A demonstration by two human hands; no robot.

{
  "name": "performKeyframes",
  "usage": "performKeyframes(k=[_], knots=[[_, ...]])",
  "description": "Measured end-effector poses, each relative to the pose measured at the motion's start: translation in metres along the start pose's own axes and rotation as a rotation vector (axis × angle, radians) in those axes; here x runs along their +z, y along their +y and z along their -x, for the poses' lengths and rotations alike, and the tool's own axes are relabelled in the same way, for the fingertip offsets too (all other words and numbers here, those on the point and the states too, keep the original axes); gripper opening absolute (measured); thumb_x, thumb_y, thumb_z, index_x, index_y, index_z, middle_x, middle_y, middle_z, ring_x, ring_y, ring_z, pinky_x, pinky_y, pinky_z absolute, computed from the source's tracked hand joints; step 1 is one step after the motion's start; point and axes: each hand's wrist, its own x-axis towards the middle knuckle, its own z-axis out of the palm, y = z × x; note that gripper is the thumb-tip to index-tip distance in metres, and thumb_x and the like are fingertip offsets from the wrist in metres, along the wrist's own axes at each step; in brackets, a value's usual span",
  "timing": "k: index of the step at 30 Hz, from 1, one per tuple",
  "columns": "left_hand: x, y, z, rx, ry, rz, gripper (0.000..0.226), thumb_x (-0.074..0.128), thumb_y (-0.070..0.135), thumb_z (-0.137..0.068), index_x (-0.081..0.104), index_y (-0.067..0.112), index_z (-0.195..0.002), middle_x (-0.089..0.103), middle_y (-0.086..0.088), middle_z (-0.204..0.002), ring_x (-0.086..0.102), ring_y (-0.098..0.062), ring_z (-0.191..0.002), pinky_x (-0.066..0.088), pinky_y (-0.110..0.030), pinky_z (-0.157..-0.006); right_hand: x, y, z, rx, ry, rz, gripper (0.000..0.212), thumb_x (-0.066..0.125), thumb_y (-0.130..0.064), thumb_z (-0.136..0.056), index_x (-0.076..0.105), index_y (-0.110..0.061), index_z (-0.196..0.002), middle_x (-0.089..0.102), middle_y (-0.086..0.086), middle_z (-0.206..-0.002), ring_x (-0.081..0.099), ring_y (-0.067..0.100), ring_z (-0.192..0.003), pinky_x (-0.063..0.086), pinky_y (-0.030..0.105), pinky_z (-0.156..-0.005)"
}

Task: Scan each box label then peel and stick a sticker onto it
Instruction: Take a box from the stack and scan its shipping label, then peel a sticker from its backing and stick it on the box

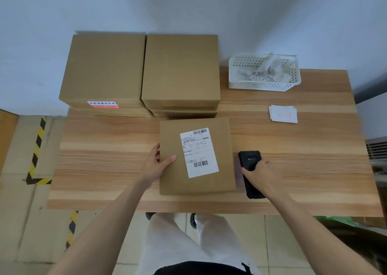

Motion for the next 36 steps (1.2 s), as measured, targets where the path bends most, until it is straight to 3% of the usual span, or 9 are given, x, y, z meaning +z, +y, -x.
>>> performKeyframes(k=[6,11,14,18,21,23,29,36], knots=[[0.0,-0.001,-0.002,-0.003,0.015,-0.021,0.076,0.079,0.026,-0.088,0.038,0.024,-0.153,0.061,0.001,-0.132,0.062,-0.011,-0.112,0.052,-0.017,-0.076,0.035,-0.005,-0.014,-0.004,0.019,0.023,0.08,0.067,-0.066,-0.08,0.048,0.004,-0.115,0.057,0.016,-0.106,0.062,0.032,-0.092,0.048,0.036,-0.066],[-0.002,0.0,-0.003,-0.002,0.02,-0.089,0.08,0.079,0.031,-0.087,0.036,0.023,-0.154,0.06,0.0,-0.134,0.061,-0.005,-0.108,0.052,-0.022,-0.082,0.052,-0.011,-0.022,0.007,0.059,0.004,0.083,0.073,-0.062,-0.079,0.047,0.008,-0.116,0.058,0.024,-0.109,0.061,0.039,-0.098,0.051,0.043,-0.078],[-0.004,0.007,-0.001,-0.01,0.013,-0.173,0.082,0.079,0.036,-0.087,0.035,0.02,-0.154,0.059,0.0,-0.136,0.061,-0.009,-0.107,0.051,-0.023,-0.082,0.045,-0.014,-0.025,0.026,-0.008,0.046,0.083,0.066,-0.063,-0.085,0.047,0.01,-0.12,0.059,0.025,-0.115,0.061,0.037,-0.105,0.051,0.042,-0.084],[-0.004,0.03,0.007,-0.002,0.104,-0.517,0.083,0.078,0.046,-0.084,0.036,0.017,-0.148,0.055,-0.002,-0.133,0.057,-0.023,-0.117,0.043,-0.034,-0.086,0.007,-0.02,-0.036,-0.089,-0.078,0.126,0.065,0.053,-0.061,-0.093,0.06,0.002,-0.111,0.063,0.019,-0.114,0.06,0.035,-0.105,0.049,0.04,-0.082],[0.002,0.056,0.011,0.16,0.201,-0.825,0.073,0.077,0.044,-0.084,0.039,0.013,-0.138,0.05,-0.011,-0.132,0.049,-0.034,-0.123,0.044,-0.043,-0.085,-0.034,-0.026,-0.038,-0.177,-0.041,0.087,0.043,0.053,-0.043,-0.1,0.056,-0.002,-0.113,0.057,0.017,-0.116,0.054,0.035,-0.108,0.047,0.042,-0.084],[0.013,0.081,0.011,0.249,0.243,-0.86,0.067,0.074,0.04,-0.087,0.039,0.012,-0.137,0.051,-0.01,-0.133,0.049,-0.032,-0.121,0.049,-0.046,-0.087,-0.058,-0.024,-0.043,-0.228,0.017,0.079,0.035,0.052,-0.034,-0.101,0.057,-0.002,-0.113,0.059,0.017,-0.114,0.055,0.034,-0.104,0.045,0.04,-0.08],[0.095,0.16,-0.012,0.457,0.039,-0.968,0.033,0.058,0.044,-0.098,0.058,0.02,-0.122,0.064,0.004,-0.11,0.06,-0.02,-0.104,0.048,-0.038,-0.082,-0.117,0.01,-0.076,-0.269,0.123,0.073,0.03,0.051,-0.033,-0.1,0.058,-0.009,-0.117,0.058,0.011,-0.112,0.057,0.029,-0.097,0.049,0.039,-0.077],[0.236,0.205,-0.054,0.476,-0.102,-0.999,0.032,0.062,0.043,-0.098,0.064,0.017,-0.116,0.067,0.002,-0.106,0.061,-0.02,-0.101,0.05,-0.035,-0.079,-0.143,0.081,-0.148,-0.258,0.079,-0.046,0.027,0.058,-0.033,-0.098,0.058,-0.011,-0.114,0.06,0.009,-0.116,0.06,0.032,-0.099,0.05,0.039,-0.079]])
